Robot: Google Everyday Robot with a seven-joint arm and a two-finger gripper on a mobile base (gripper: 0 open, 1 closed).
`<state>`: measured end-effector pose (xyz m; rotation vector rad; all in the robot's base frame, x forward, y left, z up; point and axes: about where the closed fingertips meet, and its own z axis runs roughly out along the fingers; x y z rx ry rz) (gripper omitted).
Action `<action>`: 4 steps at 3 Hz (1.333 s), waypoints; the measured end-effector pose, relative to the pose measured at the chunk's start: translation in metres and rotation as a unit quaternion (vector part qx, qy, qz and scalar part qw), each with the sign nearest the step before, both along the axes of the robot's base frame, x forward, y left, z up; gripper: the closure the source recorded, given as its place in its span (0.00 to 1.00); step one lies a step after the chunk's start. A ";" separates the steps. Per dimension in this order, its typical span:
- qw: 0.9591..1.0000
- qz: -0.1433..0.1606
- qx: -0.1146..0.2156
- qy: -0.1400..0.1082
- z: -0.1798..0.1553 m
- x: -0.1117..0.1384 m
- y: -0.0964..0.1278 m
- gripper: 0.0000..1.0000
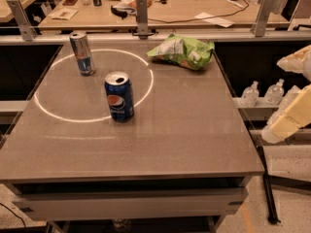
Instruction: Move pepsi can near green rice chip bag
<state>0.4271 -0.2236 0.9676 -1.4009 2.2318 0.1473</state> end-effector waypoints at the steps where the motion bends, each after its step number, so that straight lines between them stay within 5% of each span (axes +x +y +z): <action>1: 0.993 -0.051 0.102 -0.027 -0.008 0.003 0.007 0.00; 3: 0.963 -0.083 0.241 -0.085 -0.022 0.019 0.047 0.00; 4: 0.956 -0.058 0.269 -0.100 -0.021 0.031 0.079 0.00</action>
Offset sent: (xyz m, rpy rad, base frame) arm 0.0183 0.0452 -0.0201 0.6078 -0.1982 -0.2128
